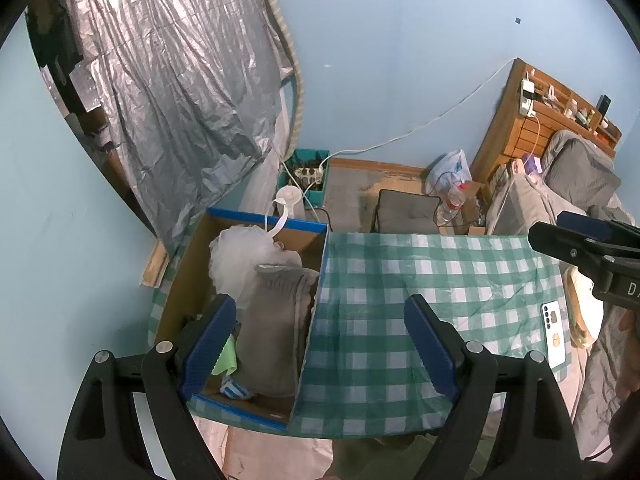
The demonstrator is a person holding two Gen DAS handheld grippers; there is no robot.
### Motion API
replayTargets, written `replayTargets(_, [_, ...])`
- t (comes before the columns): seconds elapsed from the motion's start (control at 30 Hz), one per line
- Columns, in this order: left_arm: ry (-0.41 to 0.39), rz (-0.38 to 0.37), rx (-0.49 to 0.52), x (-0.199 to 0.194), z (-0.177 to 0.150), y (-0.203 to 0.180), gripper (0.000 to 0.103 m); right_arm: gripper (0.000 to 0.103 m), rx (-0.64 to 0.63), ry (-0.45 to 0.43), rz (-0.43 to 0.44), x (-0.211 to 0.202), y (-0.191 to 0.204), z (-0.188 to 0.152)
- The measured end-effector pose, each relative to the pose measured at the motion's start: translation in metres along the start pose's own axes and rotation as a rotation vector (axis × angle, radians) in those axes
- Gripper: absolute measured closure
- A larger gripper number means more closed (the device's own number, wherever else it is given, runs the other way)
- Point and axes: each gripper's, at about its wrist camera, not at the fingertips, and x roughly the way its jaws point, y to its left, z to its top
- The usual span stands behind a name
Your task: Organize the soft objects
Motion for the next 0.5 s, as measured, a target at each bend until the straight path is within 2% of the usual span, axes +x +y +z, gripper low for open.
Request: replayTargets(0.5, [0.012, 0.007, -0.026, 0.0007, -0.0016, 0.0044, 0.016, 0.03, -0.01, 0.006, 0.006, 0.0078, 0.0034, 0.0036])
